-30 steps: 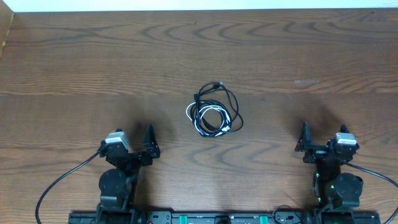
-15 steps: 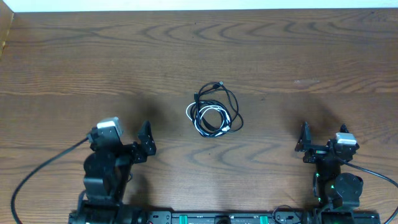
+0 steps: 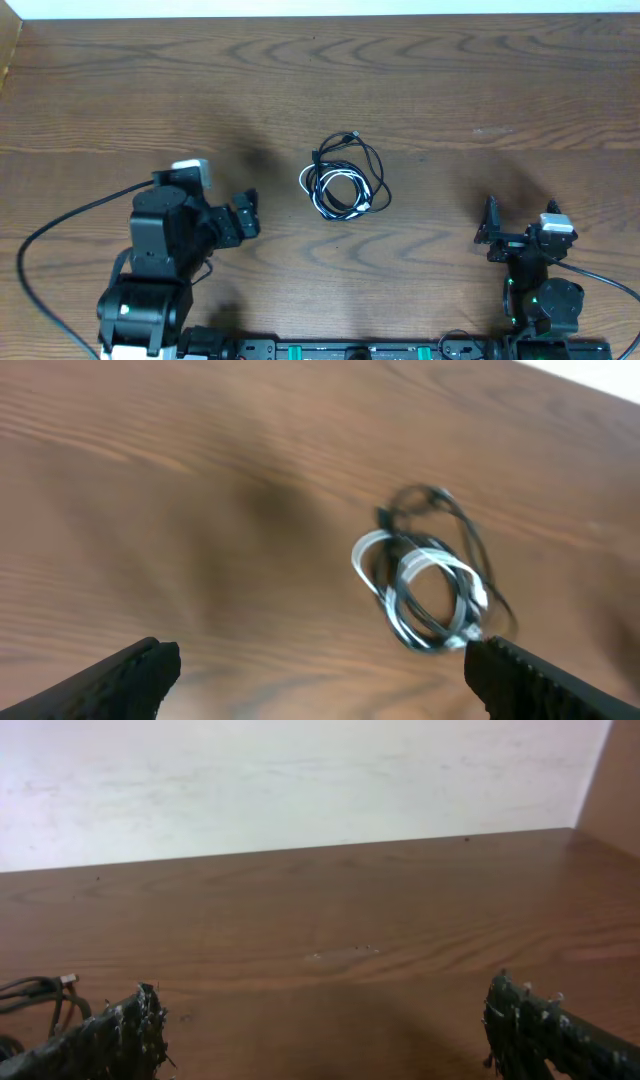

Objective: Untangle cables
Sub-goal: 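Move the left gripper forward over the black and white cable bundle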

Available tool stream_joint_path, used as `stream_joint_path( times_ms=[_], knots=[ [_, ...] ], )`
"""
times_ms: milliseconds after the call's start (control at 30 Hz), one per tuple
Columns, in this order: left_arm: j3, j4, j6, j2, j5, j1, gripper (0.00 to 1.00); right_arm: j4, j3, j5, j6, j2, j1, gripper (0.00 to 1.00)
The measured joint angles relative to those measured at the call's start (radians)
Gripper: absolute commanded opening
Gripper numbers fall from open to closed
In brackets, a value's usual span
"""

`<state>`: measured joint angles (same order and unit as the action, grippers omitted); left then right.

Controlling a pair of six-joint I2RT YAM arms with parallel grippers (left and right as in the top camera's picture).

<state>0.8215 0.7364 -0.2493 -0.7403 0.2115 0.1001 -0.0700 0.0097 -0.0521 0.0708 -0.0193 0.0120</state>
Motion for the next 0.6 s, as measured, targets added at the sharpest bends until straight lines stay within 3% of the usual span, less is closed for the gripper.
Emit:
stream_joint_path(
  times_ms=[267, 600],
  knots=[
    [0.000, 0.023, -0.001, -0.072, 0.124, 0.000, 0.98, 0.000, 0.000, 0.000, 0.000, 0.000, 0.000, 0.99],
    [0.000, 0.069, -0.021, -0.182, 0.145, 0.000, 0.97, 0.000, 0.000, 0.000, 0.000, 0.000, 0.000, 0.99]
  ],
)
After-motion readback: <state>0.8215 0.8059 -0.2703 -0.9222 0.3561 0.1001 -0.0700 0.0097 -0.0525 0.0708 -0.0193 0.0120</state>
